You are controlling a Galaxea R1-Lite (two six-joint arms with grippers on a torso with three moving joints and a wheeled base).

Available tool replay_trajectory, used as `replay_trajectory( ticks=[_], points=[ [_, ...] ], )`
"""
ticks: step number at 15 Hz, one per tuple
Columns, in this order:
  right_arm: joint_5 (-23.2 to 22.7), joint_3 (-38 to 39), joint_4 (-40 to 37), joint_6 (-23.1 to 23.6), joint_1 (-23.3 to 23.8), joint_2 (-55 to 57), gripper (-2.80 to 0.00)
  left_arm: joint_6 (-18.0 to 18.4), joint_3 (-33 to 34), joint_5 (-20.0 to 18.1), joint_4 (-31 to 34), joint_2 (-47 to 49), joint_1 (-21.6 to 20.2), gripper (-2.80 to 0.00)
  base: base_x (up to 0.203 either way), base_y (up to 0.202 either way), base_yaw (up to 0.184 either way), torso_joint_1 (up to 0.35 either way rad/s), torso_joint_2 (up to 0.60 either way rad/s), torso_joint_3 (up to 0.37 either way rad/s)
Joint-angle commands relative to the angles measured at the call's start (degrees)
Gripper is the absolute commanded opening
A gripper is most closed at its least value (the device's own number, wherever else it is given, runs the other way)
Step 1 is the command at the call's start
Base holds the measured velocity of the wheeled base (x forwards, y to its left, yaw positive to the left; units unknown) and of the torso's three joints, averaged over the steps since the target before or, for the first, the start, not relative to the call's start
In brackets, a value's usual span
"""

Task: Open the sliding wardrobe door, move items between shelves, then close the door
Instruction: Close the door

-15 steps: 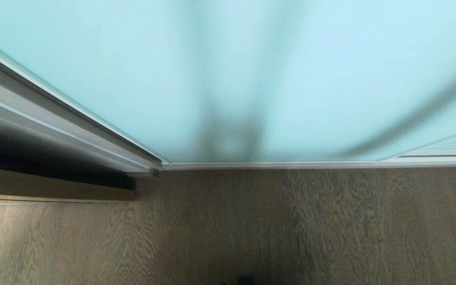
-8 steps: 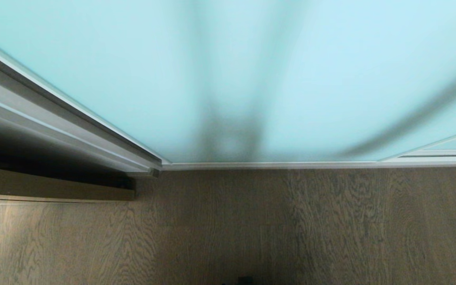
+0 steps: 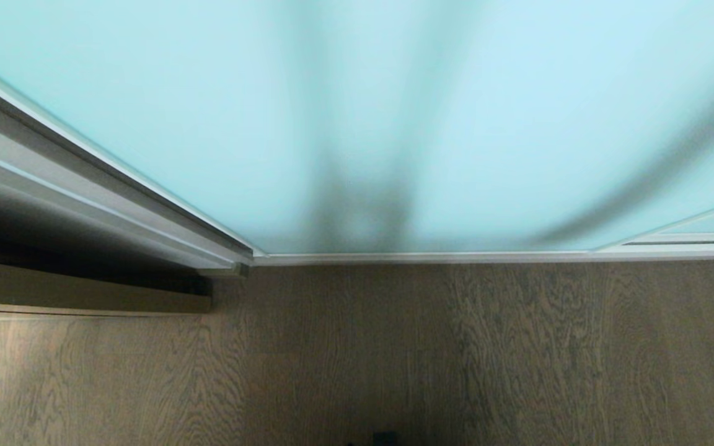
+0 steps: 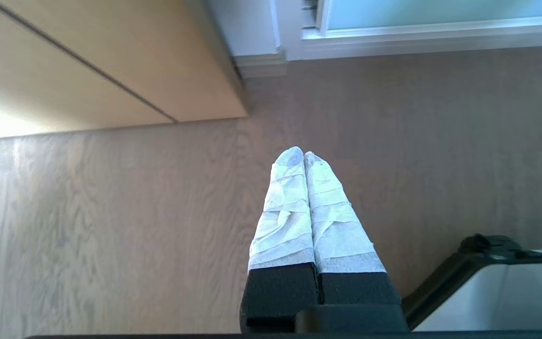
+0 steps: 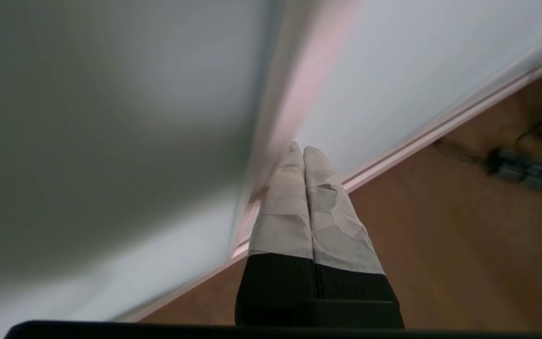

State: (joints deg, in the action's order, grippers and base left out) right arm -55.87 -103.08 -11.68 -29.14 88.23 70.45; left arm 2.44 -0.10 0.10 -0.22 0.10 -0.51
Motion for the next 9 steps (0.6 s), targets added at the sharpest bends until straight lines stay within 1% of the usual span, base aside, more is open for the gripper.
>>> replay_trajectory(
  ticks=[1,3,4,5,6,8,9],
  points=[
    [-0.2,0.3,3.0,-0.2,-3.5,-5.0,-2.80,0.0,0.0,0.0,0.0,0.1,-0.1,-2.80,0.000,0.000,0.000,0.000,0.00,0.000],
    [0.4,-0.6,6.2,-0.1,-7.9,-7.8,-2.80,0.0,0.0,0.0,0.0,0.1,-0.1,-2.80,0.000,0.000,0.000,0.000,0.00,0.000],
    [0.5,-1.4,6.7,-0.1,-8.5,-8.5,-2.80,0.0,0.0,0.0,0.0,0.1,-0.1,-2.80,0.000,0.000,0.000,0.000,0.00,0.000],
    [0.8,-1.7,7.0,-0.3,-8.2,-8.7,-2.80,0.0,0.0,0.0,0.0,0.1,-0.1,-2.80,0.000,0.000,0.000,0.000,0.00,0.000],
    [2.1,-1.5,7.4,-0.4,-7.9,-8.4,-2.80,0.0,0.0,0.0,0.0,0.1,-0.1,-2.80,0.000,0.000,0.000,0.000,0.00,0.000],
    [7.2,-0.6,7.4,-0.4,-7.7,-8.3,-2.80,0.0,0.0,0.0,0.0,0.1,-0.1,-2.80,0.000,0.000,0.000,0.000,0.00,0.000],
    [7.6,-0.5,7.5,-0.2,-7.7,-8.2,-2.80,0.0,0.0,0.0,0.0,0.1,-0.1,-2.80,0.000,0.000,0.000,0.000,0.00,0.000]
  ],
)
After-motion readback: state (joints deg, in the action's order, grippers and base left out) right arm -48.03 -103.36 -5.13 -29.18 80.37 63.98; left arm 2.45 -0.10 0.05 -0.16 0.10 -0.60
